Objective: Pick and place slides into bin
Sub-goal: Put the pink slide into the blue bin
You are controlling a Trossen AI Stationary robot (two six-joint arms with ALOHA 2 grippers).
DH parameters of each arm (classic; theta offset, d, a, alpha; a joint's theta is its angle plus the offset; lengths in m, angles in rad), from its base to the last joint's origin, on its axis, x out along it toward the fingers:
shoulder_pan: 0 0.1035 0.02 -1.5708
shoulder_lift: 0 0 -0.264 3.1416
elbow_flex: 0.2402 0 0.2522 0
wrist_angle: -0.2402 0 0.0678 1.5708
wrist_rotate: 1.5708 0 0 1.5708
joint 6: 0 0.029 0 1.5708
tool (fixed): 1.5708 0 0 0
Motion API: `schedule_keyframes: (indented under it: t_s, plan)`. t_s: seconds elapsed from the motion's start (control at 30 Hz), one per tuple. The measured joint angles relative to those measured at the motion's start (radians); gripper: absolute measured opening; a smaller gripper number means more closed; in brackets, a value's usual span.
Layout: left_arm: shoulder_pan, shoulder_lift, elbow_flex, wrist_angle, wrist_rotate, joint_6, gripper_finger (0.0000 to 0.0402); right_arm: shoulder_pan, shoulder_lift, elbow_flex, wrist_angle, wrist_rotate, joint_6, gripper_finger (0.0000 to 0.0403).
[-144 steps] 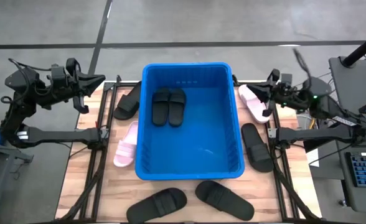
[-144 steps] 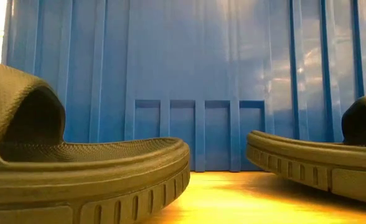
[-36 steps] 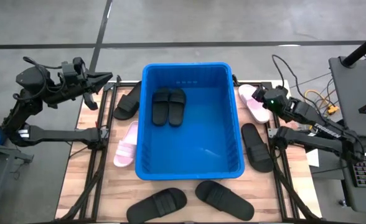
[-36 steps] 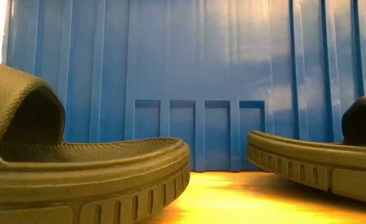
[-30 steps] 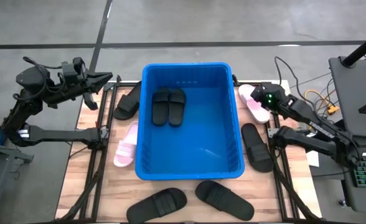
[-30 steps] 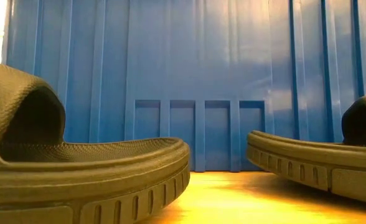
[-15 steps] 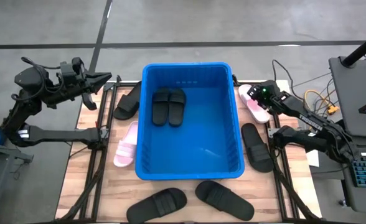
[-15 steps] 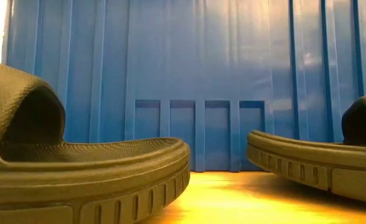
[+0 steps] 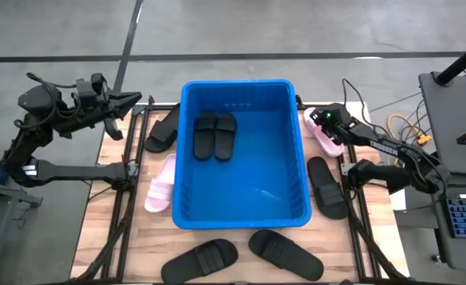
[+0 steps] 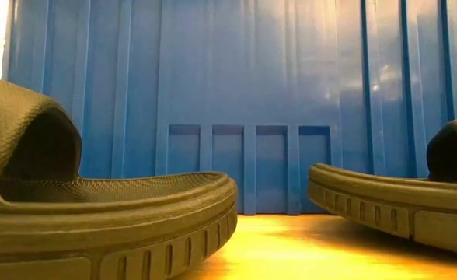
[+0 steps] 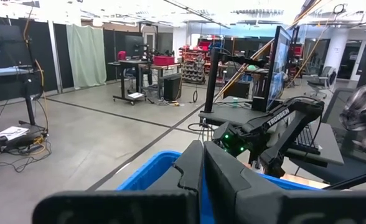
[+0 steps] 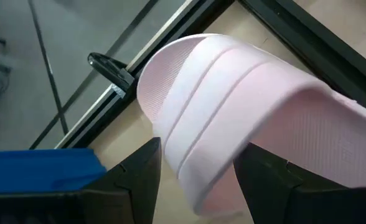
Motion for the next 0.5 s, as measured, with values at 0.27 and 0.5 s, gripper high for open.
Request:
schedule_keyframes:
  t_s: [0.27,0.5]
  plan:
    - [0.0,0.002,0.0,0.0,0.0,0.0,0.0,0.0,0.075,-0.006,0.079,0.047,0.024,0.0185]
    - [0.0,0.002,0.0,0.0,0.0,-0.024,0.0,0.0,0.107,-0.006,0.127,0.047,0.017,0.0142]
